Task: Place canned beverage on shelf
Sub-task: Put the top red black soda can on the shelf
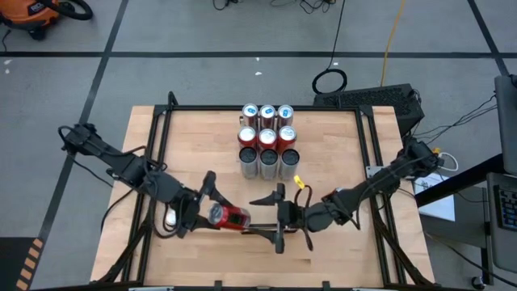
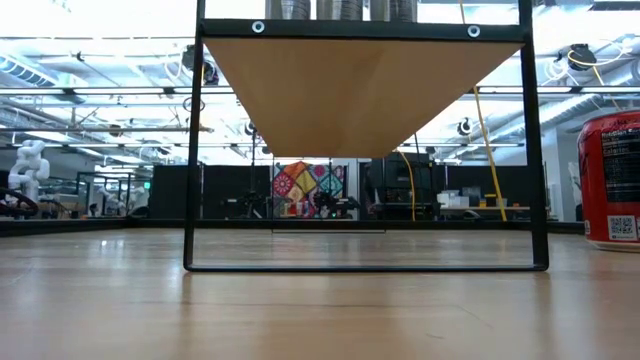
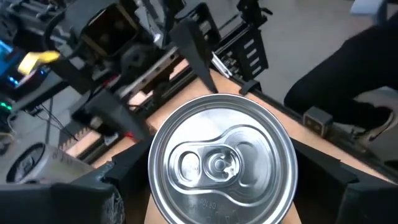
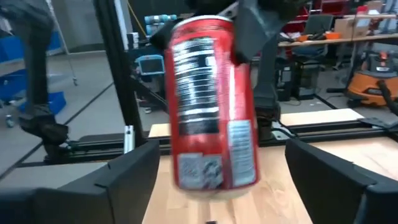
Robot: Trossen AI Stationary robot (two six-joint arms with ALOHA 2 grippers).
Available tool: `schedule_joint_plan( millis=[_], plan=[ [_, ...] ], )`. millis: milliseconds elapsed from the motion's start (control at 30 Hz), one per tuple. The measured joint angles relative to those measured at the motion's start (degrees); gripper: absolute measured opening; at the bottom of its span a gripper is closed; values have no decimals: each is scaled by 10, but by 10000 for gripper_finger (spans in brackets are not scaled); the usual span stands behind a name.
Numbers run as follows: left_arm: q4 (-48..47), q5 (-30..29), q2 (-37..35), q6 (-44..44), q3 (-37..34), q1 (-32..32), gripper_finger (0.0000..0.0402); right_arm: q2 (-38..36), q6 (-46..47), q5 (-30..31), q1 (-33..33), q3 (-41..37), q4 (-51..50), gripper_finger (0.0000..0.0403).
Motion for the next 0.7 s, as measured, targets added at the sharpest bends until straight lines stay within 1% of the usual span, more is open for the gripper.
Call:
schedule_joint_plan(
  millis=[100, 267, 333, 467, 633, 700],
  plan=[
    [9, 1, 14, 29, 0, 0, 286, 0, 0, -2, -8, 0, -2, 333],
    [27, 3, 38, 57, 0, 2, 286, 0, -3, -77, -19, 0, 2, 349],
    [36, 3, 45, 62, 0, 2, 286, 0, -3, -91, -24, 0, 0, 353],
    [53, 3, 61, 87, 0, 2, 286, 0, -3, -97, -33, 0, -9, 359],
    [80, 3, 74, 106, 0, 2, 286, 0, -6, -147, -43, 0, -22, 359],
    [85, 3, 78, 118, 0, 2, 286, 0, -11, -156, -44, 0, -37, 359]
  ],
)
